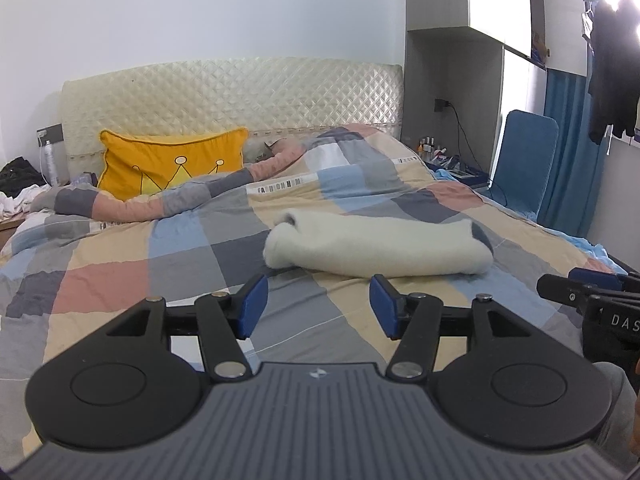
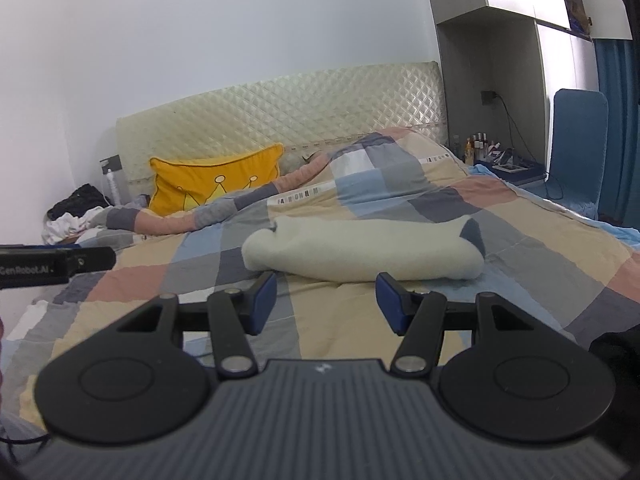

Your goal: Fold large clothes

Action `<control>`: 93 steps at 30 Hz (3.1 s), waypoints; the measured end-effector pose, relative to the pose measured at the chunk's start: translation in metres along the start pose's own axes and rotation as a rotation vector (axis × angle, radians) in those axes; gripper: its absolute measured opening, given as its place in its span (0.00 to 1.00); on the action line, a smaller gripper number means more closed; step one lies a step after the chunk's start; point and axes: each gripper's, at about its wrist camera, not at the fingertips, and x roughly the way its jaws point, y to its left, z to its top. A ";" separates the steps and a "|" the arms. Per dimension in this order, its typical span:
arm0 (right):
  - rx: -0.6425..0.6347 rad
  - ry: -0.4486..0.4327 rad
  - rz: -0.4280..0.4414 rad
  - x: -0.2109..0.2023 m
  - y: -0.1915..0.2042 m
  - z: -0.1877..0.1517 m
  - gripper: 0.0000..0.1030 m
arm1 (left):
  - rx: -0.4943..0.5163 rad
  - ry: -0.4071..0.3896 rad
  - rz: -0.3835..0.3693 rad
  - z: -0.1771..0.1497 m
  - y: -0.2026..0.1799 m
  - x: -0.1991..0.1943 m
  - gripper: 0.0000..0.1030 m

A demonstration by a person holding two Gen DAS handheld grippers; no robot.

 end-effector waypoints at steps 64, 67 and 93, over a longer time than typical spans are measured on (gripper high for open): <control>0.031 -0.010 -0.067 0.004 -0.012 0.005 1.00 | -0.043 0.014 0.031 -0.003 -0.002 -0.006 1.00; 0.035 -0.010 -0.063 0.005 -0.012 0.005 1.00 | -0.038 0.012 0.031 -0.002 -0.005 -0.006 1.00; 0.024 -0.014 -0.068 0.002 -0.010 0.002 1.00 | -0.029 0.001 0.015 -0.002 -0.009 -0.011 1.00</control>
